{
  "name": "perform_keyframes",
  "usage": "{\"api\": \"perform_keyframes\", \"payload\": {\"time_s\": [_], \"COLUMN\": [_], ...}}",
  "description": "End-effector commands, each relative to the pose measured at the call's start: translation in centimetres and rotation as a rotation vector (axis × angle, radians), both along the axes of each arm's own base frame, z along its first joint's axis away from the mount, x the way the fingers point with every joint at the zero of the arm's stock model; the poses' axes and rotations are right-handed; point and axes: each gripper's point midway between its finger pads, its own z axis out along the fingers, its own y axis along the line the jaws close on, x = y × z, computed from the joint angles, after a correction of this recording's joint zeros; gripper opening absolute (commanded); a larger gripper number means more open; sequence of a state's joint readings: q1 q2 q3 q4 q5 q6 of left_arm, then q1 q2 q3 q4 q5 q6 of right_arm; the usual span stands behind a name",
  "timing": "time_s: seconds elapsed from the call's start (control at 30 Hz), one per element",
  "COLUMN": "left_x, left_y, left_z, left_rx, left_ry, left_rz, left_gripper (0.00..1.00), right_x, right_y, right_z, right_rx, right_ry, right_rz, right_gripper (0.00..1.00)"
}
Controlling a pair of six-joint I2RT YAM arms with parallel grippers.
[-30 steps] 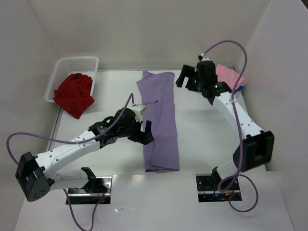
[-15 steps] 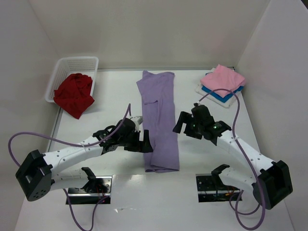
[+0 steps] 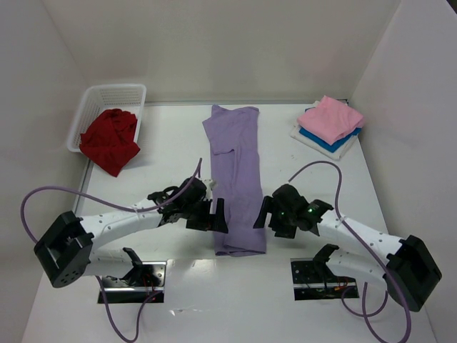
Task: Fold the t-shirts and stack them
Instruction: Grab the bottom of the folded rectangular tshirt with both arms
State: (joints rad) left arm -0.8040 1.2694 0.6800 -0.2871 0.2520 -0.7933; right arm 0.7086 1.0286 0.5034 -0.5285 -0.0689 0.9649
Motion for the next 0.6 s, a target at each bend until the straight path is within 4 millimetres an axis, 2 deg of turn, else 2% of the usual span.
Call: {"api": "perform_keyframes", "payload": {"time_s": [0.0,0.13,0.3,0.57], "left_x": [-1.1,-2.5,-3.8,-4.7], "left_y": [-0.5,-0.6,-0.3,0.5], "left_z": [-0.2,-1.4,-2.1,-2.4], "left_rx": [-0.02,-0.002,0.012,-0.01], "left_ry": [0.055,0.103,0.146,0.182], "left_rz": [-0.034,-0.081,-0.09,-0.011], "left_gripper": [0.99,0.99,0.99,0.99], "right_x": [-1.7,-3.6,-3.2,-3.1], "right_y": [-0.5,-0.5,0.1,0.9], "right_z": [-0.1,-1.2,-0.1,-0.8], "right_rx": [0.037,0.095,0.155,0.164], "right_ry": [0.047,0.091,0.052,0.066], "right_rz": [-0.045,-0.029,-0.034,0.001], "right_gripper": [0.92,0.88,0.84,0.84]}}
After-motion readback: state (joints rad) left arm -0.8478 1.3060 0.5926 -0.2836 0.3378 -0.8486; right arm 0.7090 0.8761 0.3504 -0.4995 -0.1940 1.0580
